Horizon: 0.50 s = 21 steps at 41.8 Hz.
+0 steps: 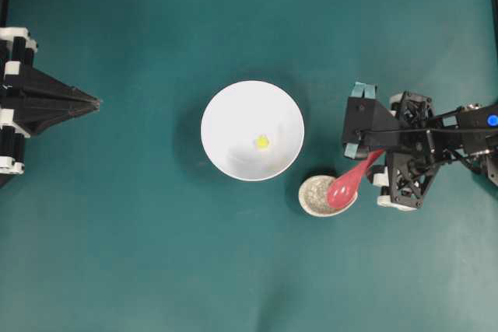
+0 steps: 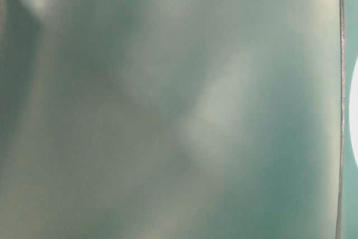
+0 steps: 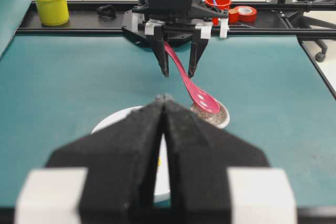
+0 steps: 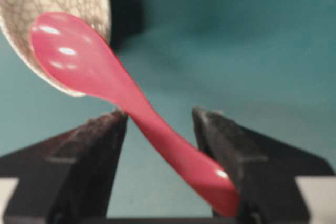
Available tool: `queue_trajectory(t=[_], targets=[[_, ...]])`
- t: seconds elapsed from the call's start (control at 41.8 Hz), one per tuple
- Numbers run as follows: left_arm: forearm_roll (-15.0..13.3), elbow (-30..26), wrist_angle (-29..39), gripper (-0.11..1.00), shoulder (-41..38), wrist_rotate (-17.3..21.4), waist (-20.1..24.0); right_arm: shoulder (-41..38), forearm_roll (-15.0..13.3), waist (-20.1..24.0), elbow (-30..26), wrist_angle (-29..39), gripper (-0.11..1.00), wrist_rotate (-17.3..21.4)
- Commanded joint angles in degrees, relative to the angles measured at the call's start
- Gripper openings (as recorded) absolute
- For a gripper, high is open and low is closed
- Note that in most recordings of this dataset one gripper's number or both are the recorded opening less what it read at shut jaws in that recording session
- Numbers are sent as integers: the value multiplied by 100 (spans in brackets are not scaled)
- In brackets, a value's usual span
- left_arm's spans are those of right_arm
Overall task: Scoop the yellow hexagonal prism block from the bowl with a spoon using the right arm.
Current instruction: 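Open the right gripper and reposition the spoon in the rest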
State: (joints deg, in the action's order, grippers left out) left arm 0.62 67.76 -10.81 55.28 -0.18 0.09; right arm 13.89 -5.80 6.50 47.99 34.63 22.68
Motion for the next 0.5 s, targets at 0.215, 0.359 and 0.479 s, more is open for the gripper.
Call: queue_trajectory(t=[0.215,0.359,0.479], targets=[[18,-114,-35,1,-26,-9,0,9,-62,79,-334,9,57,26],[18,-114,-26,1,-26,-9,9,18,-53,132,-378,18,57,26],[18,-114,-26,1,-26,-9,0,18,-44,185,-448,26,57,26]])
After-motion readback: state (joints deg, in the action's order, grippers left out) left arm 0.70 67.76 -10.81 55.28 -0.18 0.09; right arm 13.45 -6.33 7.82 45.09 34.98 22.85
